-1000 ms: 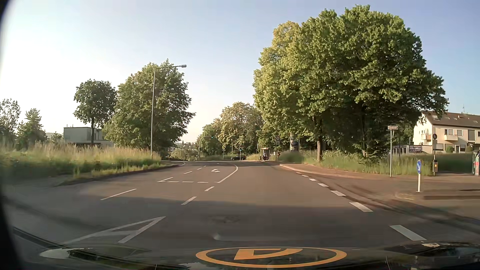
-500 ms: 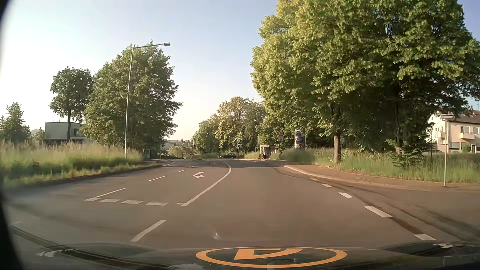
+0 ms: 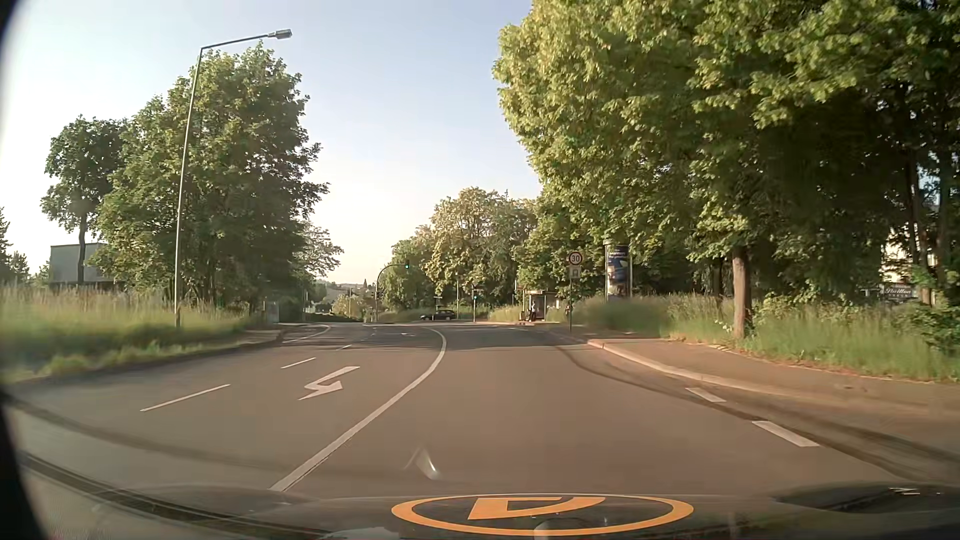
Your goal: Follow the waypoints while adhering to traffic rules and regulations
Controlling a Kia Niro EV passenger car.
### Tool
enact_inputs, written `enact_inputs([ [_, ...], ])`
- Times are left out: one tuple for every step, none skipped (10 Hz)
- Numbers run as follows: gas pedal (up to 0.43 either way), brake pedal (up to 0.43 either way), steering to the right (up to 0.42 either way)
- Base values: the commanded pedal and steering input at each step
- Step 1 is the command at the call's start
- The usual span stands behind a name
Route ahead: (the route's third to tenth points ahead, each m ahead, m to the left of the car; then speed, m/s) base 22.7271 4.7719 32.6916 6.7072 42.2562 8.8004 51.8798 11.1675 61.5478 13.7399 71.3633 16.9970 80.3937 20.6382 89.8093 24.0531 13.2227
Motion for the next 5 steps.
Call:
enact_inputs([
  [0.157, 0.0, -0.01],
  [0.157, 0.0, -0.014],
  [0.157, 0.0, -0.016],
  [0.15, 0.0, -0.018],
  [0.15, 0.0, -0.021],
])
